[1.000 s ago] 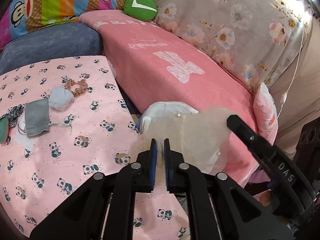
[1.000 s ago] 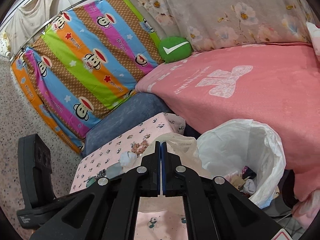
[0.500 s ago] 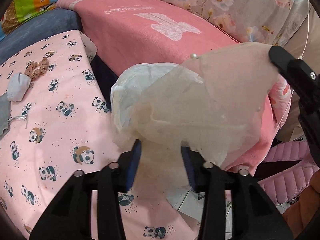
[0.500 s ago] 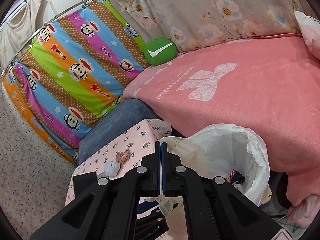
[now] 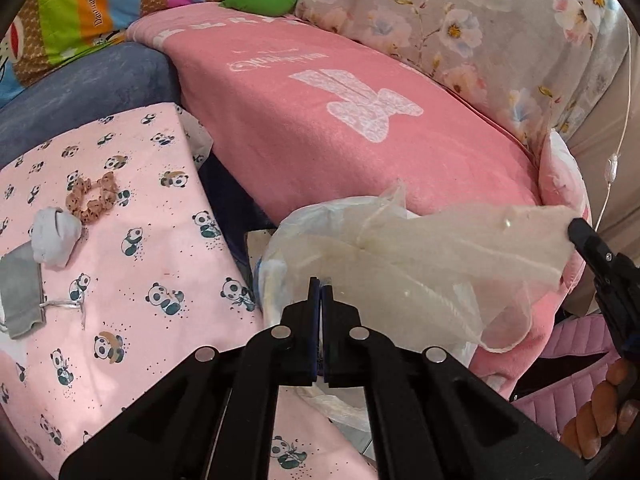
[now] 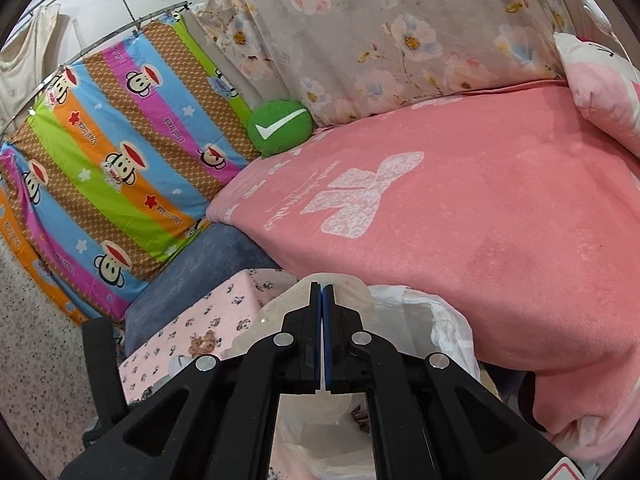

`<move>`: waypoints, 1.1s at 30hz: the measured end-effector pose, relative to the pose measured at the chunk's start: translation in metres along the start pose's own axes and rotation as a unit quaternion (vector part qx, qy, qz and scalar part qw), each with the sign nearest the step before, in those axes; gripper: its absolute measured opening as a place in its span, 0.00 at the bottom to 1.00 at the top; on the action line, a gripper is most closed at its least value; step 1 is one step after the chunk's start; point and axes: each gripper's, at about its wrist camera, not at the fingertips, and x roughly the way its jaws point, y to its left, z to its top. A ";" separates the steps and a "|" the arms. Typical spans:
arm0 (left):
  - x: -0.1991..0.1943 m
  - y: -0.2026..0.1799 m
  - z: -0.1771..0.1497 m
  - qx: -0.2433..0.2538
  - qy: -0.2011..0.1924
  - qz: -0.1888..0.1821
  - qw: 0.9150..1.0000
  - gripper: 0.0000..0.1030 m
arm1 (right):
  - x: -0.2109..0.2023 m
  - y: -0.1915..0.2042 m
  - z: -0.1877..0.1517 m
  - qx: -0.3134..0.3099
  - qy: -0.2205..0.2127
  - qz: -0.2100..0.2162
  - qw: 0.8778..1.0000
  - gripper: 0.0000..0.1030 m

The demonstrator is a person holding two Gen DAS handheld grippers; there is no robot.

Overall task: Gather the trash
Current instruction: 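Open the left gripper over the bin to drop the mesh fabric, then move both grippers back over the remaining items on the bed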

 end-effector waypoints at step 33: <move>-0.046 0.051 -0.049 -0.047 -0.015 0.101 0.994 0.65 | 0.038 0.068 -0.100 -0.115 0.110 -0.089 0.983 0.56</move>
